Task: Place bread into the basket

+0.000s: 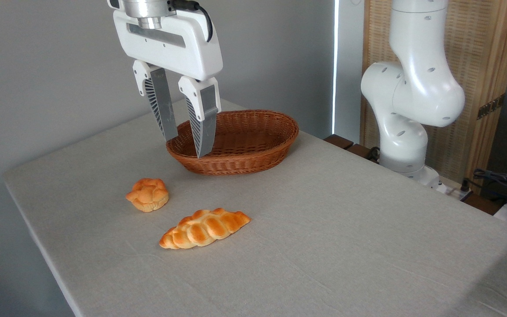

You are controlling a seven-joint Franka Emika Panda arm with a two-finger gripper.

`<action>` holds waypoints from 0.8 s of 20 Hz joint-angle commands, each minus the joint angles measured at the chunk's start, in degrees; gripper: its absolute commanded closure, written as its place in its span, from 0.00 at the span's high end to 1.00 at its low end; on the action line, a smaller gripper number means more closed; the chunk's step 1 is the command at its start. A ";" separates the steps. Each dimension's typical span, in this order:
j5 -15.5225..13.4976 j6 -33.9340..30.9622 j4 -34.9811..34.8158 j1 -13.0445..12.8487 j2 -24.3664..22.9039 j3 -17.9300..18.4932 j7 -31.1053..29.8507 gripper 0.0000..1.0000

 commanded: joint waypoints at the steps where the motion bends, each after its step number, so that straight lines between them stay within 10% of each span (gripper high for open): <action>1: -0.11 2.29 -1.57 -0.21 -1.14 0.22 -0.37 1.00; 16: -0.46 20.90 -23.17 -0.47 -4.13 -1.18 10.27 1.00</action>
